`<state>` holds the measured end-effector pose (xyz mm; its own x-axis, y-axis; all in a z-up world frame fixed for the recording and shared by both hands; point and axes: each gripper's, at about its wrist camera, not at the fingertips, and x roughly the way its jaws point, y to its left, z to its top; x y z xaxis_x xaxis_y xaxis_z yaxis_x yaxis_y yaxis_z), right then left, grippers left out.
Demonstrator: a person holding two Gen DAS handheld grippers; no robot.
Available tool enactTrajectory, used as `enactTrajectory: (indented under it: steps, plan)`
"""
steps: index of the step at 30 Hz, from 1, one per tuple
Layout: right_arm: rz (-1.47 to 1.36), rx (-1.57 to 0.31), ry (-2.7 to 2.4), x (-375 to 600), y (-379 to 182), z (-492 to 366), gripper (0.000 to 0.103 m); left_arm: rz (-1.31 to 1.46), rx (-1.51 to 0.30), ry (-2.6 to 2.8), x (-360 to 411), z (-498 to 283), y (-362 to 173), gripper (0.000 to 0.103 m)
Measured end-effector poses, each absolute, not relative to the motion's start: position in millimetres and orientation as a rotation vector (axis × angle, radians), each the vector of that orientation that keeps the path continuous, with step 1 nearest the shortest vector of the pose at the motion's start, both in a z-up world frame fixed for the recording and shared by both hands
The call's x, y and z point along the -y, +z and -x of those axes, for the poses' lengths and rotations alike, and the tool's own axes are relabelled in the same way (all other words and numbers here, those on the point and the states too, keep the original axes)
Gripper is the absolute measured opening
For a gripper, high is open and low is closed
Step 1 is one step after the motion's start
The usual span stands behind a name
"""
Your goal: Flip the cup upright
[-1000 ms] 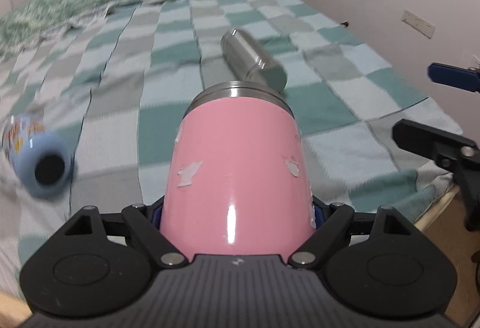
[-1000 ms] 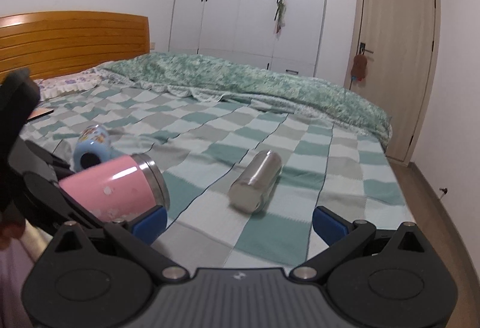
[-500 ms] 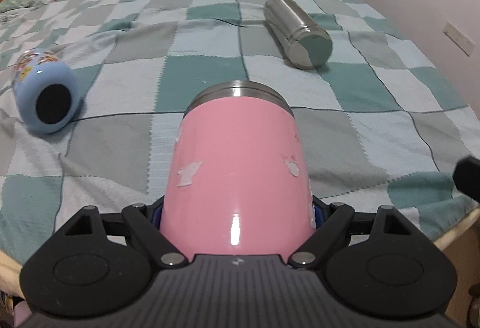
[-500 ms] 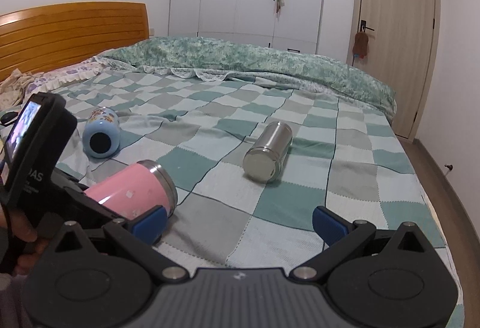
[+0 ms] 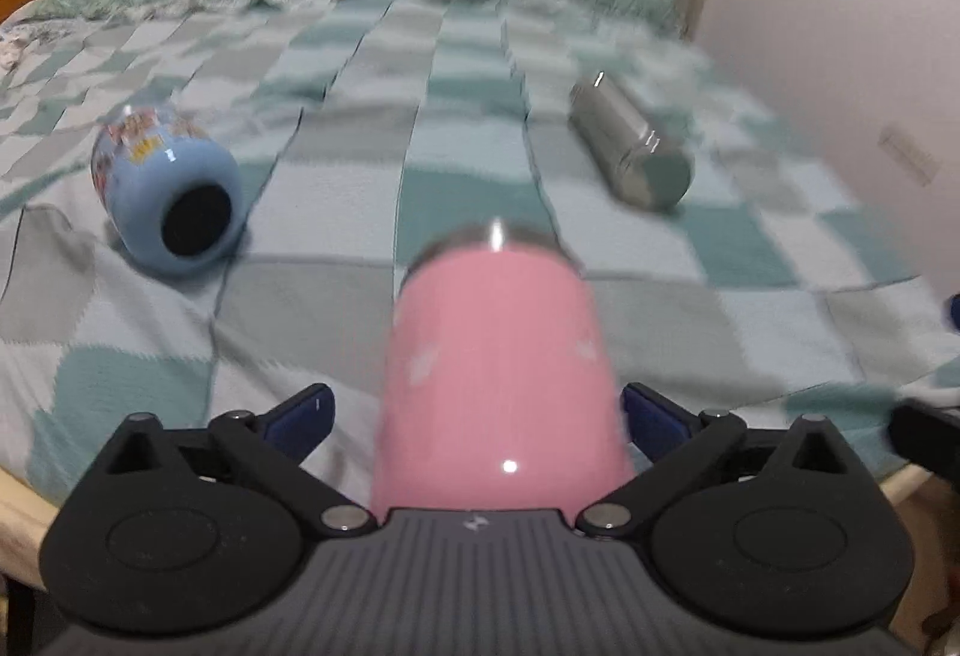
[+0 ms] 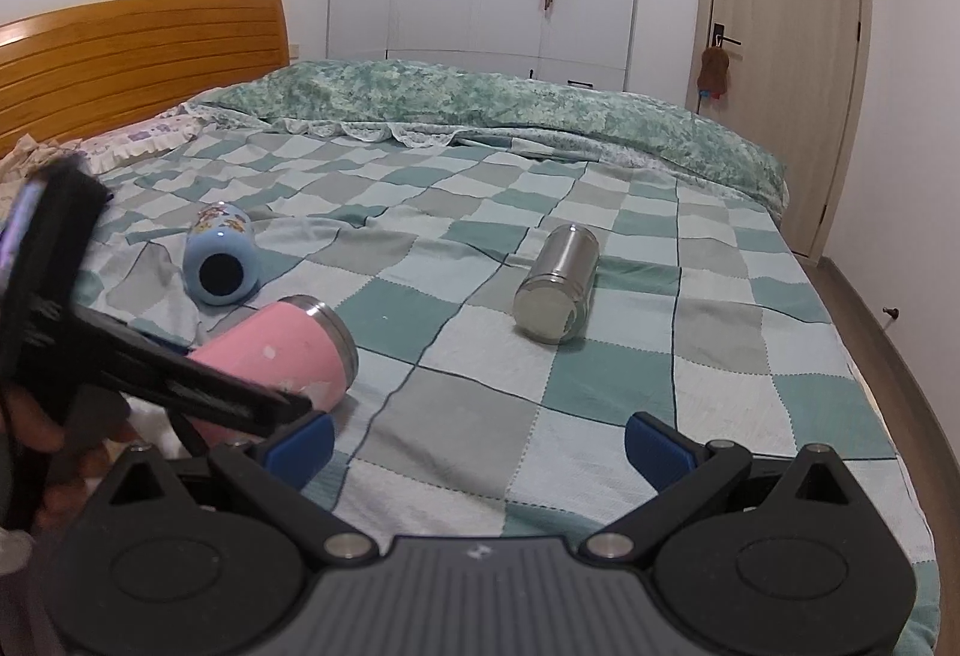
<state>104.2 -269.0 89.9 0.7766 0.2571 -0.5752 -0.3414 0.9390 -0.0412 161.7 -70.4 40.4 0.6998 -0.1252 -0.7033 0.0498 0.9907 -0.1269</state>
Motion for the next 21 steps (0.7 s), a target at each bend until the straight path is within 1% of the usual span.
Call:
enactTrajectory:
  steps: [5,10,15,21]
  plan:
    - [0.153,-0.598,0.322,249.2,102.2,-103.4,0.103,0.115,-0.644,-0.134,24.4,-135.1,74.8,0.103]
    - [0.171,-0.638,0.334,206.6,106.5,-110.0,0.103,0.092,-0.568,-0.134,-26.5,-119.8,94.9,0.103]
    - [0.140,-0.699,0.317,163.8,102.7,-119.7,0.103,-0.017,-0.572,-0.171,-63.8,-115.7,94.2,0.103]
    - [0.080,-0.798,0.253,132.3,94.9,-147.2,0.103,-0.139,-0.579,-0.288,-78.6,-128.0,78.9,0.103]
